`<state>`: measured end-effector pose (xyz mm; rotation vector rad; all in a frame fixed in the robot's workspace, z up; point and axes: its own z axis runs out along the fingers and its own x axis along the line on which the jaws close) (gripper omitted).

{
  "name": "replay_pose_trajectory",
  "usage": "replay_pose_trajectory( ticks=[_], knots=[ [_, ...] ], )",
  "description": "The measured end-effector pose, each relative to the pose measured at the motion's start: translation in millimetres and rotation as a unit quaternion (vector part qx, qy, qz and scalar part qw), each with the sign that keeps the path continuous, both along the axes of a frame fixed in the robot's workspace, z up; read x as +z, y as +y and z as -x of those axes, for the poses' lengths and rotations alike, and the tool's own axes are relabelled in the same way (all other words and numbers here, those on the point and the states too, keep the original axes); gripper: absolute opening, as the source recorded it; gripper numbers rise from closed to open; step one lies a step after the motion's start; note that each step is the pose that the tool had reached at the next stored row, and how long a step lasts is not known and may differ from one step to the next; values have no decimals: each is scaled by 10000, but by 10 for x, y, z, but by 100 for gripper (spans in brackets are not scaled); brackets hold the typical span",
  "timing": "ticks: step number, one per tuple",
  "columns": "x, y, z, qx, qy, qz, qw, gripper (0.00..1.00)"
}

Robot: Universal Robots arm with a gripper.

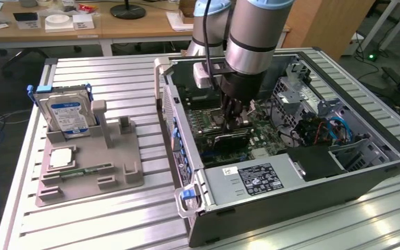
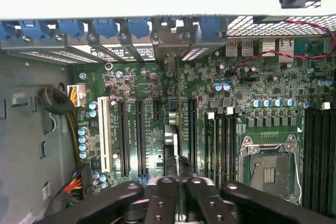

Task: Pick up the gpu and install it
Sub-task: 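Insert the gpu into the slot, then press down on the gpu until it lock into place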

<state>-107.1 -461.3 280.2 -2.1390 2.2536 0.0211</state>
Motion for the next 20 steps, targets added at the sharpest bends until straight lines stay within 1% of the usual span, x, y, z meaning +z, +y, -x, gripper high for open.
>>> replay_pose_trajectory(
  ticks=[2, 3, 11, 14, 18, 20],
  knots=[
    [0, 0, 0, 0, 0, 0, 10000, 16],
    [0, 0, 0, 0, 0, 0, 10000, 11],
    [3, 0, 2, 0, 0, 0, 10000, 11],
    [-1, 0, 113, 0, -2, 1, 10000, 11],
    [-16, 0, 216, 0, -23, 0, 10000, 11],
    [-22, 0, 282, 0, -29, 0, 10000, 11]
  ],
)
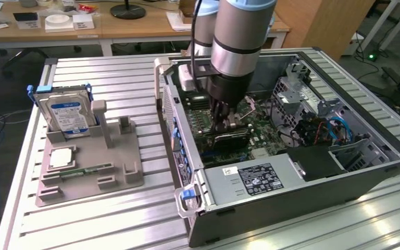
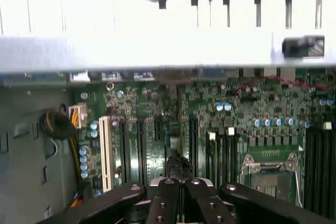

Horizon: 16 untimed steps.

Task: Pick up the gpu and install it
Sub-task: 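Press down on the gpu until it lock into place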

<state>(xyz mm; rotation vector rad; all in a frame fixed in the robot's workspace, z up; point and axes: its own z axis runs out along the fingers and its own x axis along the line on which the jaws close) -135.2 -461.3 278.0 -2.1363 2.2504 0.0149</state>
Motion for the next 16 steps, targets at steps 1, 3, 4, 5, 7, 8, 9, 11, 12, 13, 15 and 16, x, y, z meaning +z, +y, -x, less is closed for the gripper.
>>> replay_pose_trajectory(
  ticks=[1, 3, 4, 5, 7, 8, 9, 11, 12, 13, 15, 16],
  knots=[
    [-1, 0, 25, 0, -1, 0, 10000, 11],
    [-2, 2, 66, 10, 1, 1, 10000, 11],
    [-2, 2, 66, 49, 14, 2, 10000, 11],
    [-2, 2, 70, 83, 22, 2, 10000, 11],
    [-8, 2, 72, 97, 39, 2, 9999, 11],
    [-12, 2, 73, 97, 53, 2, 9999, 11],
    [-17, 2, 75, 98, 63, 2, 9999, 11],
    [-52, 2, 75, 102, 75, 2, 9999, 11],
    [-70, 2, 74, 105, 84, 2, 9999, 11],
    [-87, 2, 74, 105, 92, 2, 9999, 11],
    [-117, 2, 74, 106, 108, 1, 9999, 11],
    [-131, 2, 74, 107, 117, 1, 9999, 11]
  ],
)
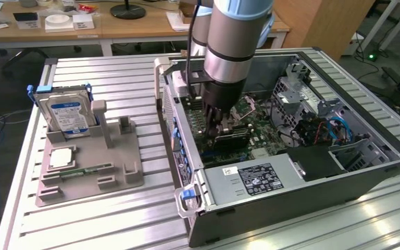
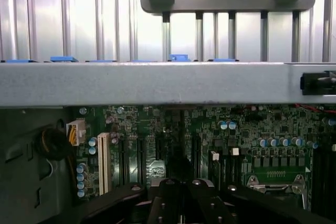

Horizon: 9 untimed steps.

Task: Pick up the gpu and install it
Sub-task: 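Press down on the gpu until it lock into place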

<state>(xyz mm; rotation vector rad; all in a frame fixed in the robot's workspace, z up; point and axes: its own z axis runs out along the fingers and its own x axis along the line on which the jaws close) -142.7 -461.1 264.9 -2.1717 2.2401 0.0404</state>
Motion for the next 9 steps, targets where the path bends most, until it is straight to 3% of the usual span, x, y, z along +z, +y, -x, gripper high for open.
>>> replay_pose_trajectory(
  ticks=[5, 9],
  knots=[
    [-32, 0, 0, 4, 63, 2, 10000, 11],
    [45, 0, 0, 2, 70, -1, 10000, 11]
  ],
)
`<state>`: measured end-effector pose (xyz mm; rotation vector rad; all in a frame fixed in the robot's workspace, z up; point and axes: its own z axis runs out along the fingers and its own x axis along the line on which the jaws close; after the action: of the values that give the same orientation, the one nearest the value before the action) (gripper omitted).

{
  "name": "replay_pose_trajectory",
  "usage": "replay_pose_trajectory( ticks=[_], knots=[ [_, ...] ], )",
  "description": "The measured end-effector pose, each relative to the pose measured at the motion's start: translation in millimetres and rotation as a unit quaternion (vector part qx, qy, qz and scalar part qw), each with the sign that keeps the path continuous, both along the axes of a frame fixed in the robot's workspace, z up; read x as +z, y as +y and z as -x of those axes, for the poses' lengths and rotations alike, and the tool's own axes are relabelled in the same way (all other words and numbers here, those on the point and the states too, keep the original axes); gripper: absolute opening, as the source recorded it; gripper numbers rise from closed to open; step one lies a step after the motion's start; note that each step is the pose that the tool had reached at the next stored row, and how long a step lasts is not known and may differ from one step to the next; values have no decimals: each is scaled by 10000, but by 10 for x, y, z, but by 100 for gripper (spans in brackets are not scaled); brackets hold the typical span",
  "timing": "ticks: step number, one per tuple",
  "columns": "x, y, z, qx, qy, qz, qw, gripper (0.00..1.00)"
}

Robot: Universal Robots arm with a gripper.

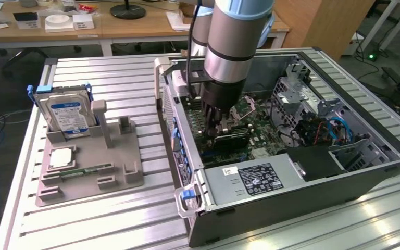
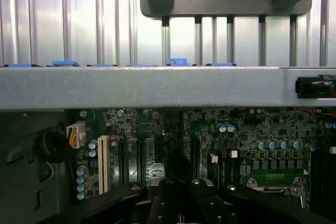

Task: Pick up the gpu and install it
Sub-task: 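Press down on the gpu until it lock into place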

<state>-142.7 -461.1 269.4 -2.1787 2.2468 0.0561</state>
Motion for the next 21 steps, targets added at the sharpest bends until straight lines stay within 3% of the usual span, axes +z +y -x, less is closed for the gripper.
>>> replay_pose_trajectory(
  ticks=[2, 7, 14, 21],
  knots=[
    [48, 0, -1, 2, 0, 1, 10000, 11],
    [51, -1, -13, 4, 1, 2, 10000, 11],
    [35, 0, -256, 3, 1, 1, 10000, 11],
    [34, 0, -261, 3, 0, 0, 10000, 11]
  ],
)
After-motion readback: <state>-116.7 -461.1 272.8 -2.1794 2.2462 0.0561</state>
